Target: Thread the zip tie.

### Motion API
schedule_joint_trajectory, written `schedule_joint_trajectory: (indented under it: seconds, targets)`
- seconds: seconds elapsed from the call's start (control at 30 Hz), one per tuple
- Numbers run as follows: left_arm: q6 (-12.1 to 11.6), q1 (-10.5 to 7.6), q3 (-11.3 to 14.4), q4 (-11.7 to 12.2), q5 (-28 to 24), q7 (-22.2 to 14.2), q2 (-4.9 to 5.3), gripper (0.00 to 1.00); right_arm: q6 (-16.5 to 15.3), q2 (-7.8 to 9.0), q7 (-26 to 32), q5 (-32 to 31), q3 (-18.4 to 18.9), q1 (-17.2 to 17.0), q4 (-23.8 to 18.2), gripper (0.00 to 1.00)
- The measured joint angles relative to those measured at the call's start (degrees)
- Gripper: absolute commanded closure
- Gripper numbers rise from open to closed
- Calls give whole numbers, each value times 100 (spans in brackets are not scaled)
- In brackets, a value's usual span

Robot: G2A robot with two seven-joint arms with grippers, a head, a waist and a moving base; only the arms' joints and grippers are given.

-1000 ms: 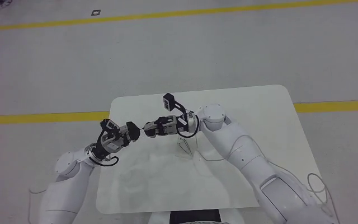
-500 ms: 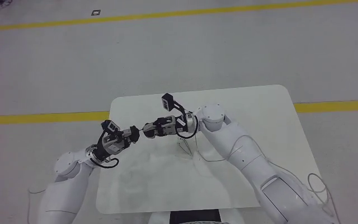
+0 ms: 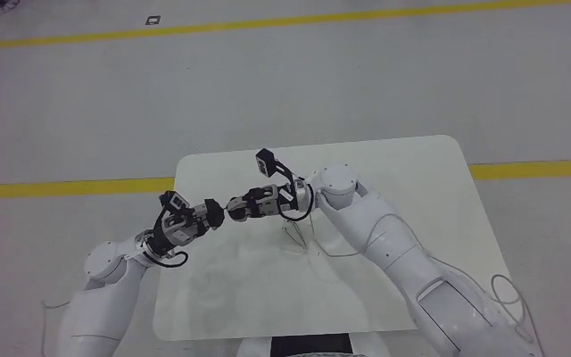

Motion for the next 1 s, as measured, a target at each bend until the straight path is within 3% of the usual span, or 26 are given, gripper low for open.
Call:
schedule_joint_trajectory:
  seconds: [0.57, 1.0]
  targets:
    - [5, 2, 56, 7, 44, -24, 27, 91, -14, -19, -1, 156, -158, 71, 132, 100]
    - [-40, -109, 111, 126, 77, -32, 43, 100, -13, -39, 14, 246, -249, 187, 293, 100]
